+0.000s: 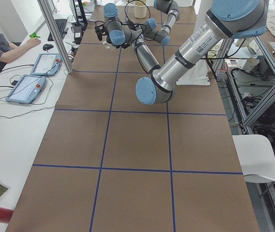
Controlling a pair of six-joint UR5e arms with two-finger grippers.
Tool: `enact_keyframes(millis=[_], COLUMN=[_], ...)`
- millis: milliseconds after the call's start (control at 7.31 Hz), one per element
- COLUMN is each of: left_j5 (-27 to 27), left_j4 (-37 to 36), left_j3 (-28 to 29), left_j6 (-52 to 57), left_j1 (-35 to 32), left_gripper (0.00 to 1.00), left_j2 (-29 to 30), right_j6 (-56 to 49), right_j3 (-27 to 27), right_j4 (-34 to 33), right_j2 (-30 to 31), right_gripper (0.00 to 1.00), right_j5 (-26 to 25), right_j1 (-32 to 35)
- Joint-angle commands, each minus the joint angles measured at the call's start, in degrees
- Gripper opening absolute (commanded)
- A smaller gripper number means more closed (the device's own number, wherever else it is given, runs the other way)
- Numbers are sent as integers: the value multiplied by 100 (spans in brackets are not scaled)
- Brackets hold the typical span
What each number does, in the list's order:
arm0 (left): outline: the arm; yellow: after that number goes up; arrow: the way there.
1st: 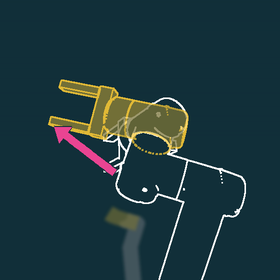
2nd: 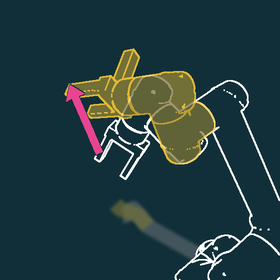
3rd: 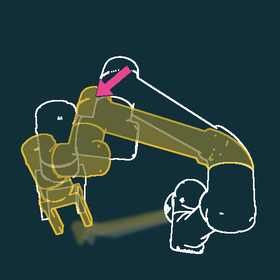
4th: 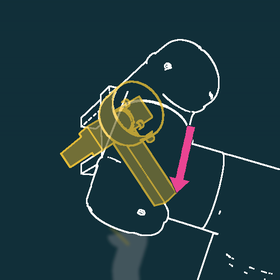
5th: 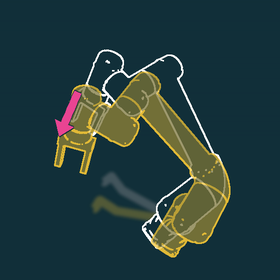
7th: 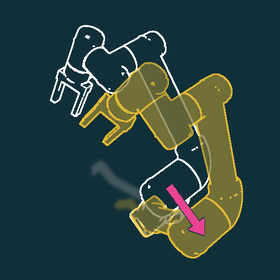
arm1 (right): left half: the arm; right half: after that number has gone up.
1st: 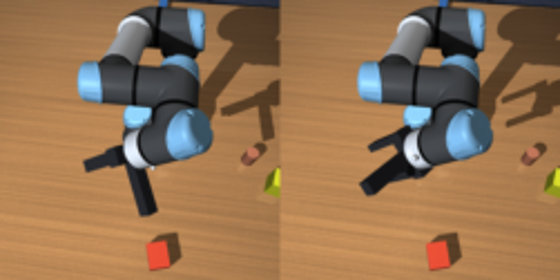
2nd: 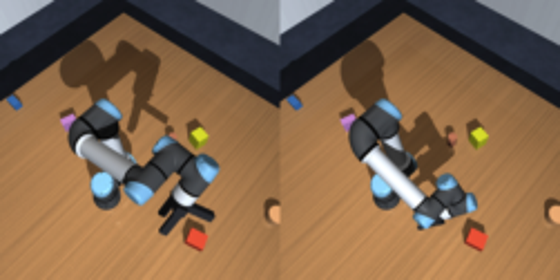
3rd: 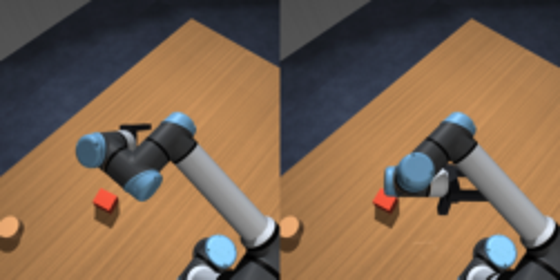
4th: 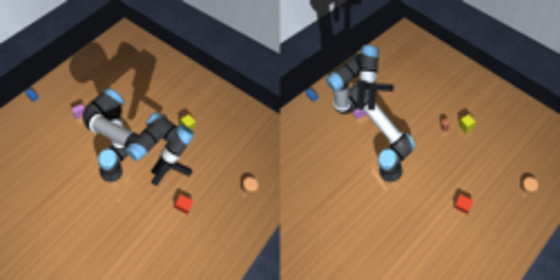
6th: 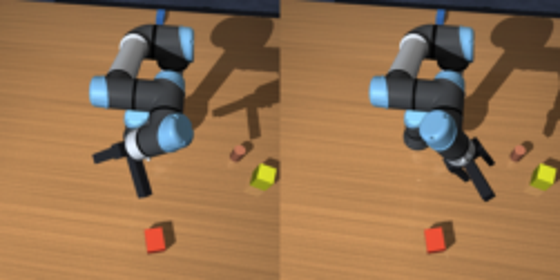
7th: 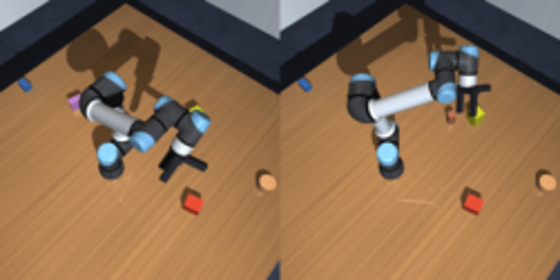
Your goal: Left arm hands cup to right arm to dump lemon
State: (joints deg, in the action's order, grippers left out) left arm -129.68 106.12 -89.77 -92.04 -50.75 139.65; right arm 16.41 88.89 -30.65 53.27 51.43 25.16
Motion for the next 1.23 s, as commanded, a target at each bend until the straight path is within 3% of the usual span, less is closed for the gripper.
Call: enact_keyframes(millis=[0,410,820,1094], left_j5=[5,-4,4,110], left_j4=[-12,-12,-3,-3], left_j3=[4,13,30,21], left_j6=[-7,-7,2,20], left_j1=[-5,-31,-136,-224], left_gripper=[0,0,0,0], left_j2=[-8,1,-16,-25], right_j6=[2,-7,-42,63], right_j3=[120,208,1137,1332], right_j4=[-3,-3,-3,15], right_j2=[70,166,928,1027], right_gripper=[99,99,99,99], right_j5=[-10,-431,-423,-423], right_j1=[-37,-371,-495,-512])
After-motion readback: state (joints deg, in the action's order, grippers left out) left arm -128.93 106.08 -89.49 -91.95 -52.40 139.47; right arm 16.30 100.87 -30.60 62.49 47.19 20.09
